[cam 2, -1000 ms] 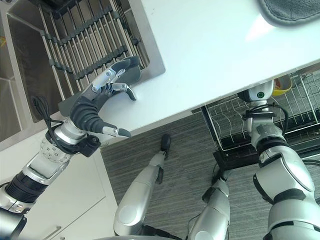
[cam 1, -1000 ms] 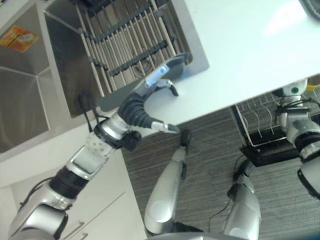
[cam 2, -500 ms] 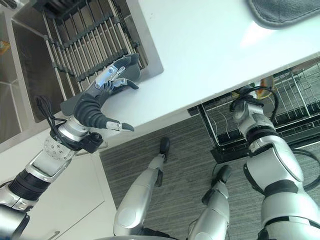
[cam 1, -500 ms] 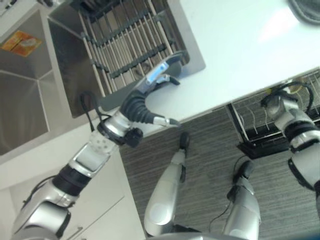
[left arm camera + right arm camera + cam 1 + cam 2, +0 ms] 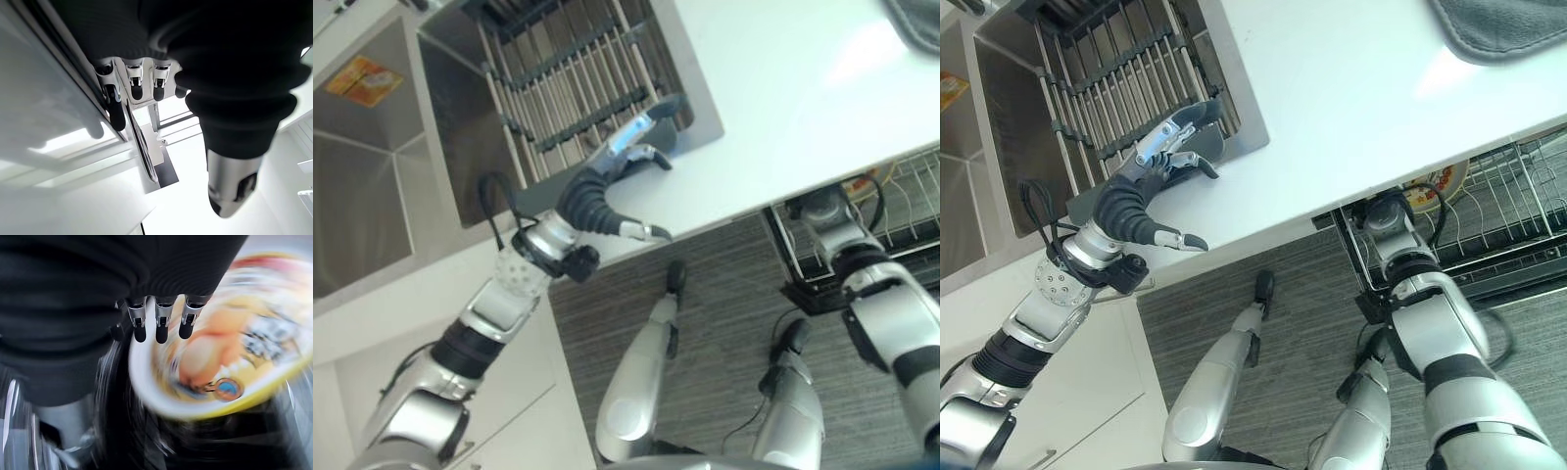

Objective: Place the dishes in the dishwasher.

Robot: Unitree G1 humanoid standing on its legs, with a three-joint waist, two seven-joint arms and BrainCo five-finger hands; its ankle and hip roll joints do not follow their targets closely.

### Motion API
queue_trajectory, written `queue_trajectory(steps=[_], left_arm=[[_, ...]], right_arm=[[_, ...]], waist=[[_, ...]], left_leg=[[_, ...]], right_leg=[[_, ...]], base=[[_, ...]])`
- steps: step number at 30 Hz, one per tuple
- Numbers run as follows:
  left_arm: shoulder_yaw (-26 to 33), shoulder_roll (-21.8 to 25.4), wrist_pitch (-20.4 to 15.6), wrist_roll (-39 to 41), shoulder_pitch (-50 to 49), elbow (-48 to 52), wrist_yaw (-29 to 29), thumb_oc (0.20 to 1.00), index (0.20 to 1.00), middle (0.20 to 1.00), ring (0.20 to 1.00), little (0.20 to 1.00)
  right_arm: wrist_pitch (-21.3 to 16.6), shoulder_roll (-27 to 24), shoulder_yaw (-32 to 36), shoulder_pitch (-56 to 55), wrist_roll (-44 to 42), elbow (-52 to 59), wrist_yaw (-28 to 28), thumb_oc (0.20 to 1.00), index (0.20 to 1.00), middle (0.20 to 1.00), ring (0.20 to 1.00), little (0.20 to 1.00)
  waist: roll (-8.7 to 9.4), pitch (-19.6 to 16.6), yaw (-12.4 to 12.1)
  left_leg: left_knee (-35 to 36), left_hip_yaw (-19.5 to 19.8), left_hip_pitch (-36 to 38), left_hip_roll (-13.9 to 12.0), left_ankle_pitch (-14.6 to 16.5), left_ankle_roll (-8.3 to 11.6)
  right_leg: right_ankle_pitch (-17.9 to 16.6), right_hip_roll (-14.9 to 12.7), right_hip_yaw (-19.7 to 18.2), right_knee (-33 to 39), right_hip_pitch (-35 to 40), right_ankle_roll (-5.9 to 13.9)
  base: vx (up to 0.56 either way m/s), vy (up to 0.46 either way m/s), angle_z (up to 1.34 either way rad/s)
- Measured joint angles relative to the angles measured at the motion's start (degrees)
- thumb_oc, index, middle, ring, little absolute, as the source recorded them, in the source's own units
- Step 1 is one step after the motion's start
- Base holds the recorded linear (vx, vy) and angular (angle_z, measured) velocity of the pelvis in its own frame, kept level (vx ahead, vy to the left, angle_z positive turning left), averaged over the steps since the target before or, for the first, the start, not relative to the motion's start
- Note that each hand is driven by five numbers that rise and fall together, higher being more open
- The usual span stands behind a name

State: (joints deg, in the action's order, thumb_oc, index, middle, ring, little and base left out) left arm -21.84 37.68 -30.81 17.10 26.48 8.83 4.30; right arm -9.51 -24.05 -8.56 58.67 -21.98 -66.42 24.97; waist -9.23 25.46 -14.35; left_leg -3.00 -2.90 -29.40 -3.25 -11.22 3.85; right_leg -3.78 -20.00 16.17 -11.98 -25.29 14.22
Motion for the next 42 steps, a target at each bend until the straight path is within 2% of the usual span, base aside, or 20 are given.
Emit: queue_trajectory(steps=[4,8,15,16,19,23,24,25,26,27,28,29,30,31,32,35,37,38,40,42], left_arm=[[0.9,-3.2,2.2,-0.2,-0.2,-0.6,-1.1,1.000,1.000,1.000,1.000,1.000],[1.7,-4.2,3.7,-0.3,-3.8,-1.7,-2.5,1.000,1.000,1.000,1.000,1.000],[3.3,-6.4,5.8,-2.6,-8.8,-2.3,-3.5,1.000,1.000,1.000,1.000,1.000],[4.7,-6.3,7.7,-2.6,-12.5,-2.4,-3.2,1.000,1.000,1.000,1.000,1.000],[7.4,-6.4,8.3,-2.6,-16.5,-3.4,-3.0,1.000,1.000,1.000,1.000,1.000],[7.9,-6.6,9.8,-2.6,-21.5,-6.7,-1.9,1.000,1.000,1.000,1.000,1.000],[5.2,-6.4,10.7,-4.5,-25.2,-8.6,0.0,1.000,1.000,1.000,1.000,1.000],[4.3,-6.4,10.7,-4.8,-26.1,-8.9,0.4,1.000,1.000,1.000,1.000,1.000],[2.8,-8.5,11.9,-4.9,-27.7,-8.9,2.1,1.000,1.000,1.000,1.000,1.000],[2.4,-8.8,11.8,-4.9,-29.3,-9.4,2.6,1.000,1.000,1.000,1.000,1.000],[2.6,-8.9,11.8,-4.9,-29.2,-9.5,2.6,1.000,1.000,1.000,1.000,1.000],[2.9,-9.1,12.0,-4.5,-29.2,-9.5,5.5,1.000,1.000,1.000,1.000,1.000],[3.3,-9.1,11.9,-4.5,-29.4,-9.6,6.4,1.000,1.000,1.000,1.000,1.000],[2.8,-10.0,11.8,-4.5,-28.0,-11.1,9.1,1.000,1.000,1.000,1.000,1.000],[2.4,-10.2,11.8,-4.5,-27.8,-11.1,9.7,1.000,1.000,1.000,1.000,1.000],[-5.7,-9.9,12.9,-2.9,-23.8,-10.9,15.1,1.000,1.000,1.000,1.000,1.000],[-7.6,-11.6,15.2,-0.7,-22.8,-11.1,18.5,1.000,1.000,1.000,1.000,1.000],[-11.3,-14.4,20.4,1.6,-21.2,-14.1,21.3,1.000,1.000,1.000,1.000,1.000],[-15.1,-19.5,24.3,2.0,-18.7,-26.5,21.6,1.000,1.000,1.000,1.000,1.000],[-17.9,-21.9,31.9,0.5,-19.4,-35.8,21.4,1.000,1.000,1.000,1.000,1.000]], right_arm=[[-2.5,4.3,3.2,-4.4,-14.9,6.7,1.7,1.000,1.000,1.000,1.000,1.000],[-4.2,7.9,3.4,-12.9,-17.4,20.2,8.7,1.000,1.000,1.000,1.000,1.000],[-1.5,7.6,-1.8,-23.3,-9.7,35.7,11.1,1.000,1.000,1.000,1.000,1.000],[-0.3,7.8,-3.6,-30.4,-5.8,41.4,11.2,1.000,1.000,1.000,1.000,1.000],[1.9,6.9,-4.4,-36.5,-2.0,44.6,12.2,1.000,1.000,1.000,1.000,1.000],[3.5,5.5,-4.2,-40.5,0.1,43.9,11.8,1.000,1.000,1.000,1.000,1.000],[3.6,6.1,-4.3,-42.4,0.7,43.1,10.9,1.000,1.000,1.000,1.000,1.000],[3.6,6.1,-4.3,-42.6,0.8,43.0,10.9,1.000,1.000,1.000,1.000,1.000],[4.2,6.2,-4.6,-45.7,1.2,44.1,10.4,1.000,1.000,1.000,1.000,1.000],[4.1,6.7,-3.8,-48.3,2.5,44.5,10.3,1.000,1.000,1.000,1.000,1.000],[4.1,6.6,-3.6,-48.4,2.9,44.6,10.3,1.000,1.000,1.000,1.000,1.000],[5.1,6.9,0.4,-55.3,4.0,55.2,9.3,1.000,1.000,1.000,1.000,1.000],[4.7,6.6,0.9,-57.3,5.1,58.0,9.3,1.000,1.000,1.000,1.000,1.000],[3.9,5.0,1.7,-57.5,5.9,56.7,9.9,1.000,1.000,1.000,1.000,1.000],[3.9,4.3,2.1,-57.5,6.1,56.2,9.9,1.000,1.000,1.000,1.000,1.000],[3.7,1.3,7.0,-57.7,6.1,55.4,10.6,1.000,1.000,1.000,1.000,1.000],[3.5,0.3,8.5,-57.2,5.8,55.3,11.1,1.000,1.000,1.000,1.000,1.000],[3.5,-0.5,9.7,-57.2,3.4,52.8,11.0,1.000,1.000,1.000,1.000,1.000],[2.8,-2.3,10.9,-57.3,-1.2,50.6,7.1,1.000,1.000,1.000,1.000,1.000],[2.5,-2.2,11.8,-56.7,-4.9,49.4,5.0,1.000,1.000,1.000,1.000,1.000]], waist=[[0.00,0.0,0.7],[0.02,0.0,3.8],[1.16,0.1,6.5],[3.10,0.0,7.3],[5.00,-0.7,9.3],[5.89,-3.7,10.6],[6.61,-9.0,10.7],[6.71,-10.8,10.8],[7.49,-15.6,11.8],[8.05,-21.1,12.0],[8.09,-21.2,12.3],[8.14,-21.2,12.8],[8.38,-21.7,13.6],[8.53,-24.4,16.1],[8.61,-24.4,16.9],[8.38,-24.5,18.2],[8.21,-24.3,20.0],[7.96,-24.0,21.6],[7.21,-23.5,22.6],[6.82,-23.2,24.1]], left_leg=[[0.0,-1.7,1.4,0.7,0.4,-0.61],[0.0,-3.4,4.8,1.4,1.1,-1.36],[0.4,-4.9,10.0,-0.6,1.9,-0.37],[1.0,-5.5,14.3,-1.1,2.3,-0.05],[2.9,-6.4,18.7,-2.5,2.2,0.81],[5.9,-7.4,26.9,-4.8,3.2,2.08],[7.2,-8.0,31.3,-5.3,4.4,2.89],[7.6,-8.4,31.7,-5.4,4.3,2.81],[8.0,-8.7,37.8,-5.7,5.4,4.13],[8.1,-9.2,38.3,-6.0,6.1,4.31],[8.2,-9.3,38.2,-6.2,6.1,4.30],[8.0,-10.7,41.0,-6.6,6.1,4.34],[8.0,-11.4,42.2,-6.8,6.3,4.36],[8.4,-12.0,40.9,-7.8,7.5,4.60],[8.4,-12.0,40.4,-8.0,7.4,4.60],[8.4,-13.4,39.6,-8.7,6.6,4.35],[8.4,-14.0,39.3,-9.1,6.6,4.38],[8.4,-15.0,39.4,-9.7,6.6,4.41],[8.4,-16.3,39.3,-9.9,6.4,4.79],[8.4,-17.0,39.0,-10.3,6.5,4.84]], right_leg=[[-0.3,-0.8,-1.7,0.0,0.2,0.04],[-0.6,-1.6,-3.3,0.5,2.8,0.08],[-0.7,0.2,-4.4,2.0,7.1,-0.08],[-0.6,1.0,-4.6,3.1,11.0,0.03],[-0.8,2.6,-4.5,5.1,15.4,-0.08],[-0.7,5.3,-4.2,9.8,23.8,-0.93],[-0.1,5.9,-4.2,12.1,28.1,-1.52],[0.0,6.1,-4.3,12.4,28.1,-1.59],[-0.8,6.8,-3.1,16.3,36.2,-1.65],[0.1,7.4,-3.3,16.1,36.2,-1.64],[0.1,7.5,-3.4,16.0,35.9,-1.65],[0.0,8.0,-4.5,16.2,38.0,-1.94],[0.2,8.2,-4.8,16.3,39.2,-2.03],[1.3,9.0,-6.1,15.6,36.6,-1.93],[1.2,9.1,-6.2,15.6,36.0,-1.75],[0.9,9.8,-8.0,15.2,33.5,-1.76],[0.3,10.1,-8.8,15.8,32.9,-1.47],[-0.1,10.7,-9.5,16.1,32.5,-1.53],[0.3,10.8,-9.8,15.5,31.7,-1.55],[0.2,11.0,-11.1,15.5,30.4,-1.34]], base=[[0.00,0.158,-0.13],[0.01,0.093,-0.12],[0.00,-0.036,-0.16],[0.00,-0.114,-0.25],[0.03,-0.092,-0.20],[0.16,-0.087,-0.18],[0.21,-0.070,-0.19],[0.17,-0.060,-0.13],[0.26,-0.085,-0.09],[0.18,-0.080,-0.05],[0.16,-0.083,-0.24],[0.05,-0.069,-0.30],[0.02,-0.064,-0.50],[0.02,-0.100,-0.34],[0.02,-0.085,-0.25],[0.01,-0.051,-0.22],[0.02,-0.062,-0.33],[0.02,-0.064,-0.25],[0.01,-0.026,-0.19],[0.01,0.008,-0.27]])
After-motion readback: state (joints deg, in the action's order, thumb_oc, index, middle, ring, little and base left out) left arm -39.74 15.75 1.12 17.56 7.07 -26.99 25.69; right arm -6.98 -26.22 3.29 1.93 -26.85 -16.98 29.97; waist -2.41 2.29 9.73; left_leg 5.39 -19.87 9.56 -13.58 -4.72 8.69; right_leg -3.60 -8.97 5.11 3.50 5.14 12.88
